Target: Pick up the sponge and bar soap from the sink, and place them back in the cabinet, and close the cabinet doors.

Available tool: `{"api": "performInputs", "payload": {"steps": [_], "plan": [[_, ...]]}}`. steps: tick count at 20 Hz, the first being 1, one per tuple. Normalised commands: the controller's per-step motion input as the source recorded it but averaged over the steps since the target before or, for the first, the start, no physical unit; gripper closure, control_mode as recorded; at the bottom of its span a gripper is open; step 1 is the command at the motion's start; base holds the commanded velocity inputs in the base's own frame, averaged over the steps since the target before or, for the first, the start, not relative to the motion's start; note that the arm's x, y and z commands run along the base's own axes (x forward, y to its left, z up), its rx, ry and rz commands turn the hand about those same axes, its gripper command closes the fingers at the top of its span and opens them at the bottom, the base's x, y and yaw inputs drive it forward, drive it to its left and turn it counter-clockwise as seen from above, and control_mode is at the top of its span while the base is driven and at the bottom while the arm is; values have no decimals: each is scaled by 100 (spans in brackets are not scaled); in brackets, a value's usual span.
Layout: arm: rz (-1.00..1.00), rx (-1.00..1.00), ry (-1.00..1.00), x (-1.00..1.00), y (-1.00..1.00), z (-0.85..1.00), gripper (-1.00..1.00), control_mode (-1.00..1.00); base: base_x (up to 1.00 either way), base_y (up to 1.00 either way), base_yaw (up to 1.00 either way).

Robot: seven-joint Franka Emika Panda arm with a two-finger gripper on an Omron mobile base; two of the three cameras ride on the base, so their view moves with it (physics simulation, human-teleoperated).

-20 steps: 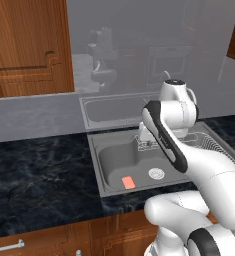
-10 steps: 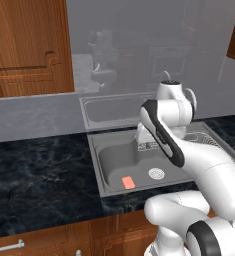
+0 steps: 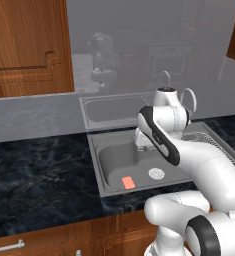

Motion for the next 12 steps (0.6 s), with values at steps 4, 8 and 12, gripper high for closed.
{"api": "performInputs", "payload": {"steps": [4,8,12], "plan": [[0,0,0,14,2,-30,-100,-100,0,0,0],[0,0,0,18,6,-29,-100,-100,0,0,0],[0,0,0,20,9,-28,-100,-100,0,0,0]]}}
